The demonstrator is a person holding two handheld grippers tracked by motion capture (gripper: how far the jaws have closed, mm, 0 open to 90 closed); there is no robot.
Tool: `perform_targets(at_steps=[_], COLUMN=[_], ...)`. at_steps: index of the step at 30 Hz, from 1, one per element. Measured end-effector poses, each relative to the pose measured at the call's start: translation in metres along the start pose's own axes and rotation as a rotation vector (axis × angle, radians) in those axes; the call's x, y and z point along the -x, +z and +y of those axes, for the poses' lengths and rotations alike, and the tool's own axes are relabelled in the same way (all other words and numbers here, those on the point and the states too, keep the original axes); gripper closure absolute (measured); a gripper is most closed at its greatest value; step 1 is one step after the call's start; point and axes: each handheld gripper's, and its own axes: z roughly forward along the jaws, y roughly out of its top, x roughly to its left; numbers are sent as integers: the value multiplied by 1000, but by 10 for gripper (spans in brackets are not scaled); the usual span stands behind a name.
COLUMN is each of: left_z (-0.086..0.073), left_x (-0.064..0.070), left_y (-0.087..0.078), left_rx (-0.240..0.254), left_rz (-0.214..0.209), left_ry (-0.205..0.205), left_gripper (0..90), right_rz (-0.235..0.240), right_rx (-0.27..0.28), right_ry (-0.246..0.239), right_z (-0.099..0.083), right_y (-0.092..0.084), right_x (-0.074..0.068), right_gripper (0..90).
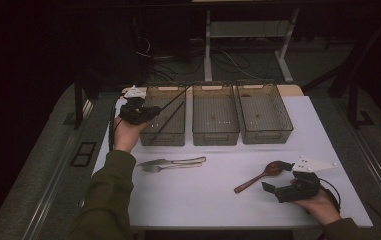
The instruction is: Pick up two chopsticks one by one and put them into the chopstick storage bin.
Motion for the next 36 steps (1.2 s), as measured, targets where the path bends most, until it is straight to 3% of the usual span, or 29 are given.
perform_targets(at_steps=[7, 16, 20, 28, 36], left_z=[-2, -10, -12, -13, -11], left_x=[-10, -18, -19, -17, -15], left_y=[7, 23, 27, 34, 32], left_rx=[-18, -80, -107, -139, -103], left_rz=[36, 83, 97, 88, 78], left_ry=[-35, -87, -90, -94, -100], left_gripper=[846, 846, 846, 837, 756], right_rz=[1, 0, 1, 1, 1], right_rx=[0, 2, 3, 4, 3], right_ry=[0, -1, 0, -1, -1], right_z=[0, 0, 0, 0, 0], right_y=[0, 0, 0, -1, -1], right_x=[0, 0, 0, 0, 0], right_gripper=[33, 34, 33, 34, 34])
